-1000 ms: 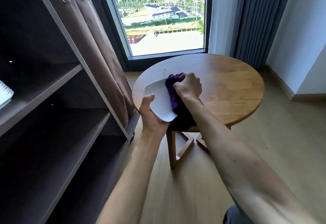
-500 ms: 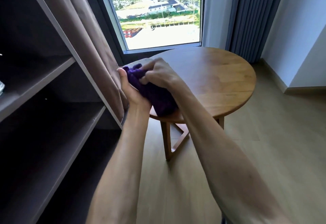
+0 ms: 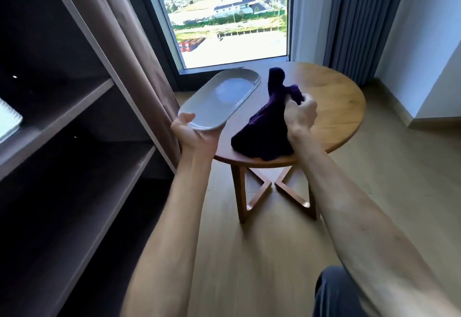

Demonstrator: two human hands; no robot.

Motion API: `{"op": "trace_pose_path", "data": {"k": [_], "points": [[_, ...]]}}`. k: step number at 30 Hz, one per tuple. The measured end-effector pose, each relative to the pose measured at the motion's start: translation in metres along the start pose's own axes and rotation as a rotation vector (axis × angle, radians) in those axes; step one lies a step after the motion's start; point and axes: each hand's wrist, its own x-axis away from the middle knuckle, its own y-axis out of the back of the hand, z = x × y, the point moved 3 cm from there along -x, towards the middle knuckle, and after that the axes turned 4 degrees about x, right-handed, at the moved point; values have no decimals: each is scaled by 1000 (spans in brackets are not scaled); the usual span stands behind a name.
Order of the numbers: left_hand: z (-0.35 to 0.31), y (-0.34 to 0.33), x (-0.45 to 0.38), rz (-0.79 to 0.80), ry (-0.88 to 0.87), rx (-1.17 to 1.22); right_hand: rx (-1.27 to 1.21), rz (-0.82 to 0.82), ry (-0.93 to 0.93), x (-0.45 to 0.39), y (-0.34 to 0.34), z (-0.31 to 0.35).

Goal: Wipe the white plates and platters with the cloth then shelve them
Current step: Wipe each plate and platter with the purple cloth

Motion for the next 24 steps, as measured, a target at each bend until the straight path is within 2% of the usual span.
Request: {"op": "trace_pose_path", "data": {"k": [3, 6, 8, 10, 13, 16, 20, 22, 24], "points": [[6, -2, 0, -144, 28, -8, -405, 89, -148, -5, 2, -11], [17, -3, 0, -220, 22, -75, -878, 341, -97, 3, -3, 3], [24, -3, 0, -276, 58, -41, -981, 519, -19, 12, -5, 17], [26, -3, -2, -299, 88, -16, -925, 624, 60, 17, -3, 30], [25, 3, -4, -306, 175, -40, -652, 567, 261, 20, 1, 38], [25, 6, 3, -301, 323, -38, -489, 490, 287, 16, 0, 39], [26, 11, 9, -241, 430, 7, -383, 555, 327, 9, -4, 42], [24, 11, 11, -209, 509, 43, -355, 449, 352, 8, -6, 45], [20, 10, 10, -182, 520, -145, -389, 319, 293, 3, -9, 44]]}}
